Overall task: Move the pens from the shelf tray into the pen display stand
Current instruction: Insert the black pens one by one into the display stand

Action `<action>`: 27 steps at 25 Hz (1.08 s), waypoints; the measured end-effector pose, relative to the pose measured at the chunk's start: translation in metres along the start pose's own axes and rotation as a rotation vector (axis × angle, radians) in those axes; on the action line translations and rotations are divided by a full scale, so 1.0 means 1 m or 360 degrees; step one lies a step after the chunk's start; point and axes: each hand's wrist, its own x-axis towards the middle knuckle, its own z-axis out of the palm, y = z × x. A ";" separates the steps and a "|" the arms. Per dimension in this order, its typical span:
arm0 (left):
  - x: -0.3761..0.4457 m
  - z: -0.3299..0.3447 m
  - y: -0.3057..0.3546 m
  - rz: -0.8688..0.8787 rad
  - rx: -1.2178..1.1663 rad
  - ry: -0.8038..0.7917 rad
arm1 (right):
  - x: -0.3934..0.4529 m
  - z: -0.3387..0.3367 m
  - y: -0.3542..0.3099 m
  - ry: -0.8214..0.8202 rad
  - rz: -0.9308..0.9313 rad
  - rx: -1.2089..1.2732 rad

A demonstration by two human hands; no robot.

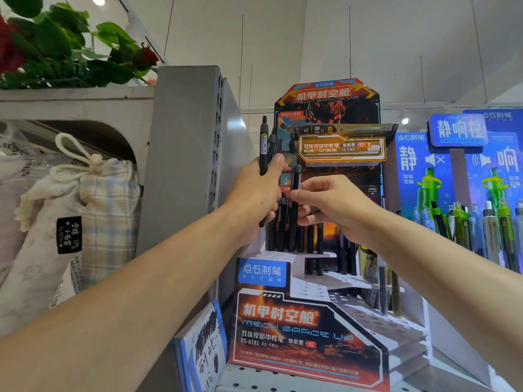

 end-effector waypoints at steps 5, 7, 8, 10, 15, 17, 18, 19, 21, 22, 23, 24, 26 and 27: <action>-0.005 0.001 0.004 -0.0032 0.0098 -0.0037 | 0.006 0.002 0.005 0.0107 0.0014 -0.0130; -0.006 0.003 0.005 -0.0039 0.0093 -0.0016 | 0.007 0.002 0.009 0.0117 0.0034 -0.0158; -0.006 0.003 0.006 -0.0028 0.0095 -0.0010 | 0.008 0.002 0.012 0.0117 0.0042 -0.0160; -0.005 0.002 0.005 0.0007 0.0091 -0.0026 | 0.009 0.001 0.014 0.0119 0.0054 -0.0160; -0.007 0.004 0.007 -0.0046 0.0046 -0.0029 | 0.010 -0.001 0.014 0.0097 0.0089 -0.0172; -0.009 0.005 0.009 -0.0076 0.0034 -0.0012 | 0.010 0.001 0.017 0.0055 0.0118 -0.0200; -0.009 0.006 0.009 -0.0081 0.0038 -0.0004 | 0.010 0.002 0.018 0.0044 0.0126 -0.0235; -0.009 0.007 0.009 -0.0078 0.0044 0.0002 | 0.010 0.003 0.019 0.0050 0.0131 -0.0297; -0.009 0.008 0.007 -0.0059 0.0052 0.0006 | 0.011 0.004 0.022 0.0084 0.0138 -0.0494; -0.008 0.008 0.007 -0.0054 0.0046 0.0012 | 0.012 0.005 0.024 0.0087 0.0149 -0.0589; -0.008 0.008 0.005 -0.0062 0.0032 0.0023 | 0.012 0.005 0.026 0.0085 0.0163 -0.0659; -0.007 0.009 0.004 -0.0079 0.0011 0.0030 | 0.012 0.006 0.027 0.0084 0.0176 -0.0707; -0.009 0.009 0.002 -0.0098 -0.0030 0.0022 | 0.012 0.005 0.027 0.0076 0.0193 -0.0776; -0.010 0.009 0.002 -0.0090 -0.0027 0.0020 | 0.012 0.005 0.026 0.0063 0.0205 -0.0797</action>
